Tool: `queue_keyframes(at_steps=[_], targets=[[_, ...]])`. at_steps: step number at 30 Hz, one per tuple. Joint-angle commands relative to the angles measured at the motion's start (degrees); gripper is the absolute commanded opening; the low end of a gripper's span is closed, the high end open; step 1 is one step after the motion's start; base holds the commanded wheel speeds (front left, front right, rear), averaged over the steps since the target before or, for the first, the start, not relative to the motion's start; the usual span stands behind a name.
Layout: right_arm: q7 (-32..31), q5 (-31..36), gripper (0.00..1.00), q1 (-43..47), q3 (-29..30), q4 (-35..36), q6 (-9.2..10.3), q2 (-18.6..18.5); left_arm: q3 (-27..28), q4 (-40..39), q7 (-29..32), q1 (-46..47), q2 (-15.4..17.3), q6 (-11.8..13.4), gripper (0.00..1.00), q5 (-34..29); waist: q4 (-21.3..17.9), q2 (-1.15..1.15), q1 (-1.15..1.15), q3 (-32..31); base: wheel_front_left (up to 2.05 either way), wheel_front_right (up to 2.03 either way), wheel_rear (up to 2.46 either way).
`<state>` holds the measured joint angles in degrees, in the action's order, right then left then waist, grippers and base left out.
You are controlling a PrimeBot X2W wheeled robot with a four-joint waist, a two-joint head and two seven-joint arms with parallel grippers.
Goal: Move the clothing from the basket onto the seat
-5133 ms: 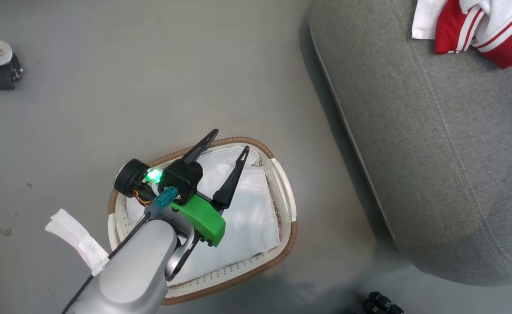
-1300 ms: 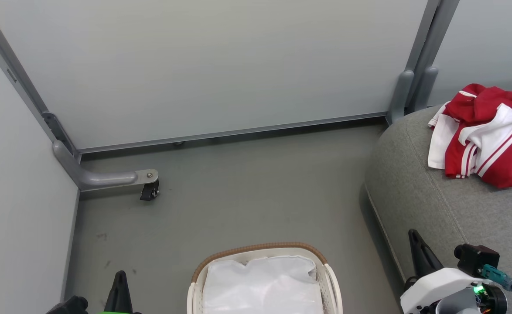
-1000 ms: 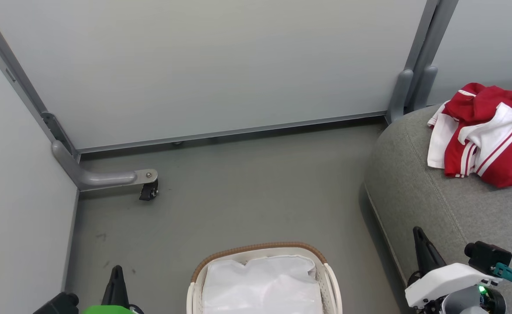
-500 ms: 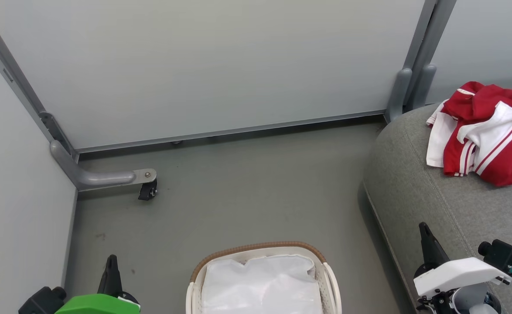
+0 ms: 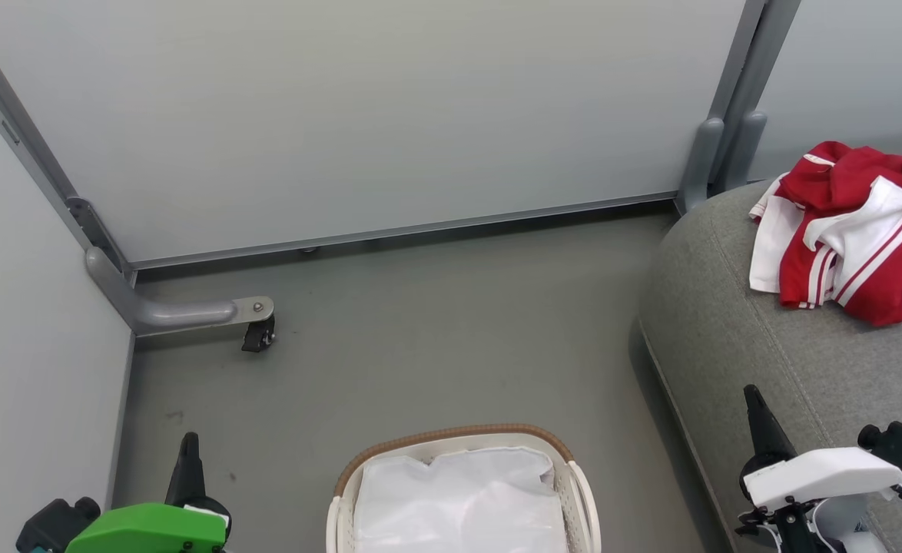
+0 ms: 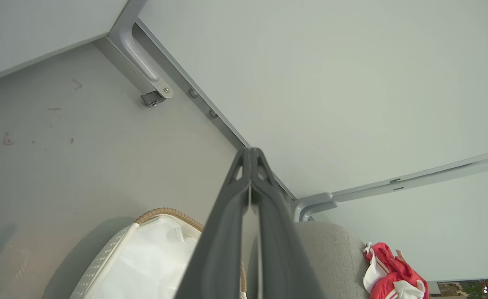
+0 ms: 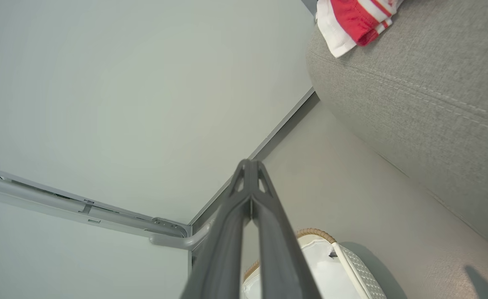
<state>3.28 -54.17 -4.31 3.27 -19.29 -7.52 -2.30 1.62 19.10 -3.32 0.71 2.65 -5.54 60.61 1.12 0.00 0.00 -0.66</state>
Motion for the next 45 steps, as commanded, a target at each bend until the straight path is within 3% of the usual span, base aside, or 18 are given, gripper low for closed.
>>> queue_keyframes(at_steps=[1,45], targets=[[-0.37,-1.71,0.00,-1.44,0.32,0.96,0.02,-0.39,0.37,-0.80,0.38,1.81,0.19,-0.31,0.00,1.36,-0.02,0.00,0.00,0.01,0.00,0.00,0.00],[-6.82,-26.14,0.00,-1.99,2.39,4.01,0.03,-0.61,3.47,-3.76,6.83,4.63,0.31,-1.55,0.00,21.65,-0.67,0.00,0.00,0.50,0.00,0.00,0.00]])
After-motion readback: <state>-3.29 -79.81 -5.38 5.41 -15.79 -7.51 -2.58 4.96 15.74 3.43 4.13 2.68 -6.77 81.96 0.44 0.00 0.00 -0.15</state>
